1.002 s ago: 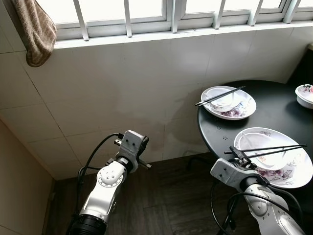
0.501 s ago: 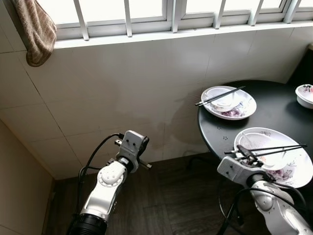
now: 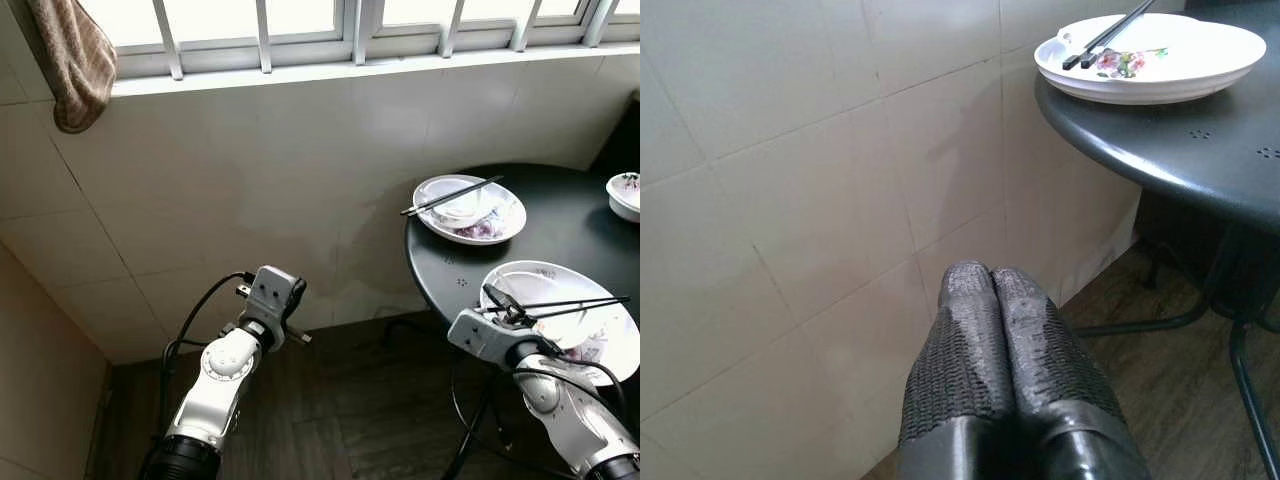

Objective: Kitchen organization

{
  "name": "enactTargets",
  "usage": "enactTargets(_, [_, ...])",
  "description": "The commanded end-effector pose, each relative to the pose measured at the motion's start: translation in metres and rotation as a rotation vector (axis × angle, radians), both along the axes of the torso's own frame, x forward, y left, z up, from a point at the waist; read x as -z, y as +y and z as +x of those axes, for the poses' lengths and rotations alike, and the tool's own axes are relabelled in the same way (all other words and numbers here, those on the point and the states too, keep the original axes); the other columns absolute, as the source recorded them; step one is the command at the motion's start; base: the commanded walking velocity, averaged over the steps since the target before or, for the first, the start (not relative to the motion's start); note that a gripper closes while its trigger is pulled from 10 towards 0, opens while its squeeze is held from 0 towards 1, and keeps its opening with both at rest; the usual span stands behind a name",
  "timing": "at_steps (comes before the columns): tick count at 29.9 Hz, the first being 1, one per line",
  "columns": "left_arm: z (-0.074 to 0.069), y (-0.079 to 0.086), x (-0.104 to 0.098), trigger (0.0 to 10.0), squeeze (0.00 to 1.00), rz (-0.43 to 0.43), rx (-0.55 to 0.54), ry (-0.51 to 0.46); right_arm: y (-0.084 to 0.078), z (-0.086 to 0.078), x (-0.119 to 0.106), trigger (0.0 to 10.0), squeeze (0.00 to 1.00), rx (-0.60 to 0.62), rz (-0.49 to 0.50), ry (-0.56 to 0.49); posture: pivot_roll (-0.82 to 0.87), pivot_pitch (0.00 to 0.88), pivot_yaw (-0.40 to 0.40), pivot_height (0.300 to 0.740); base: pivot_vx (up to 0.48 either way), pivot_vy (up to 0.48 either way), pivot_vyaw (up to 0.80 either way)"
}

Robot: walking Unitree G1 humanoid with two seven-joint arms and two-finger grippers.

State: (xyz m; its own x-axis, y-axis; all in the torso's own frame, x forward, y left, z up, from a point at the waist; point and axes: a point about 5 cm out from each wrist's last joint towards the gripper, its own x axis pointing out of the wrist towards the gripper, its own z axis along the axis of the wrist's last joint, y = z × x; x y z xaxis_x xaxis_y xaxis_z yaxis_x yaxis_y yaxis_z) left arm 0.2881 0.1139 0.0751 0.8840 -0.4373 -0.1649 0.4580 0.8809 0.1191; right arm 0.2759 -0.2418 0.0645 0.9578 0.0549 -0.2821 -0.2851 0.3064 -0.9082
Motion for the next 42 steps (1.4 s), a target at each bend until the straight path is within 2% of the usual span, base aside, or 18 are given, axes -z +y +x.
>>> enactTargets(1, [0.002, 0.001, -0.002, 10.0, 0.00, -0.005, -0.004, -0.005, -0.002, 0.002, -0.001, 10.0, 0.00, -0.008, -0.011, -0.011, 0.06, 0.000, -0.028, 0.740, 0.000, 0.000, 0.00])
enactTargets(6, [0.002, 0.001, -0.002, 10.0, 0.00, -0.006, -0.003, -0.006, -0.002, 0.007, 0.001, 10.0, 0.00, -0.049, -0.012, -0.036, 0.07, 0.000, -0.030, 0.740, 0.000, 0.000, 0.00])
enactTargets(13, [0.001, 0.000, -0.002, 10.0, 0.00, -0.007, -0.005, -0.005, 0.009, 0.006, 0.006, 10.0, 0.00, -0.140, -0.013, -0.060, 0.07, 0.000, -0.034, 0.740, 0.000, 0.000, 0.00])
enactTargets(29, [0.000, -0.002, 0.000, 10.0, 0.00, -0.013, -0.002, -0.001, 0.001, 0.012, 0.007, 10.0, 0.00, -0.159, -0.096, -0.109, 0.08, 0.000, -0.037, 0.740, 0.000, 0.000, 0.00])
enactTargets(30, [0.000, -0.002, 0.000, 10.0, 0.00, -0.014, -0.002, -0.001, 0.001, 0.012, 0.008, 8.3, 0.00, -0.161, -0.100, -0.113, 0.08, 0.000, -0.041, 0.740, 0.000, 0.000, 0.00])
enactTargets(31, [0.000, -0.003, 0.001, 10.0, 0.00, -0.014, -0.002, -0.001, 0.001, 0.012, 0.007, 8.3, 0.00, -0.163, -0.103, -0.119, 0.08, 0.000, -0.041, 0.740, 0.000, 0.000, 0.00])
enactTargets(32, [0.000, -0.003, 0.001, 10.0, 0.00, -0.015, -0.003, -0.001, 0.001, 0.012, 0.007, 3.5, 0.00, -0.164, -0.105, -0.124, 0.08, 0.000, -0.041, 0.740, 0.000, 0.000, 0.00])
enactTargets(33, [0.000, -0.003, 0.001, 10.0, 0.00, -0.015, -0.003, -0.001, 0.001, 0.013, 0.007, 3.5, 0.00, -0.166, -0.106, -0.131, 0.08, 0.000, -0.042, 0.740, 0.000, 0.000, 0.00])
enactTargets(34, [0.000, -0.003, 0.001, 10.0, 0.00, -0.015, -0.004, -0.001, 0.001, 0.013, 0.006, 0.4, 0.00, -0.168, -0.108, -0.142, 0.08, 0.000, -0.044, 0.740, 0.000, 0.000, 0.00])
enactTargets(35, [-0.001, -0.003, 0.001, 10.0, 0.00, -0.016, -0.004, 0.000, 0.001, 0.014, 0.005, 0.0, 0.00, -0.171, -0.109, -0.153, 0.08, 0.000, -0.044, 0.740, 0.000, 0.000, 0.00])
enactTargets(42, [-0.002, -0.003, 0.002, 10.0, 0.00, -0.018, -0.004, 0.000, 0.006, 0.017, -0.003, 0.0, 0.00, -0.199, -0.084, -0.228, 0.08, 0.000, -0.045, 0.740, 0.000, 0.000, 0.00])
